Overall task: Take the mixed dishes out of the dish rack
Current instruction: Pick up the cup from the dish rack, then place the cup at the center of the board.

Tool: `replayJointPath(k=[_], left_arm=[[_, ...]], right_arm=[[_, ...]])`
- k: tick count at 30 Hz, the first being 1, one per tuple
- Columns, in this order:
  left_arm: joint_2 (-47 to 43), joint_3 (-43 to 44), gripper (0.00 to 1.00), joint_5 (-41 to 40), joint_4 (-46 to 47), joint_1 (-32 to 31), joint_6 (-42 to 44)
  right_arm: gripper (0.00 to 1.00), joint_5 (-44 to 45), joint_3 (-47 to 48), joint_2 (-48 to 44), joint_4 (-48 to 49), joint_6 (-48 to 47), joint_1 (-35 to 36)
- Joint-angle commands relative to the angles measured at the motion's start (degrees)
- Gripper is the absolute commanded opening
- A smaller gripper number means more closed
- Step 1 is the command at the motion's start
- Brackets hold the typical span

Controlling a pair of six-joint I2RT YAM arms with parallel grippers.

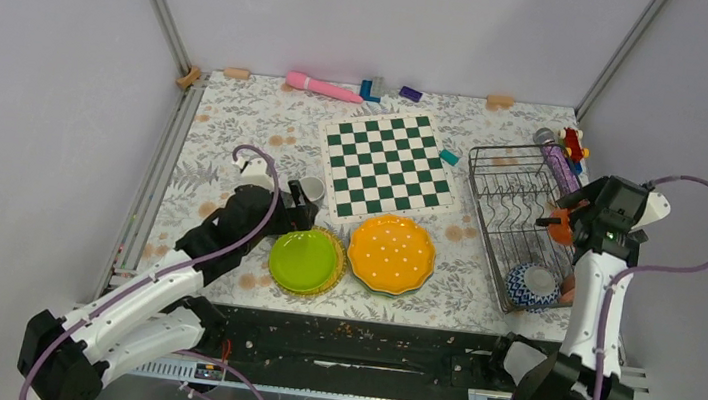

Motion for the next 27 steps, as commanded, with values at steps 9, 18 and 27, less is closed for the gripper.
replayJointPath(k=[9, 18, 27], left_arm=[[-6.04, -1.67, 0.99, 13.64, 6.67, 0.20, -2.84], [-5.60, -5.31, 0.99, 37.51, 25.94, 0.12, -12.02], [7.01, -5.94, 0.97, 49.79, 51.90, -5.69, -22.51]], right_arm=[[0.09, -25.93, -6.56, -19.31, 19.83, 7.85, -0.13], [0.08, -34.06, -19.84, -26.99, 43.86, 16.85, 11.50], [0.09, -31.30, -32.36, -28.59, 67.13, 20.51, 31.87]])
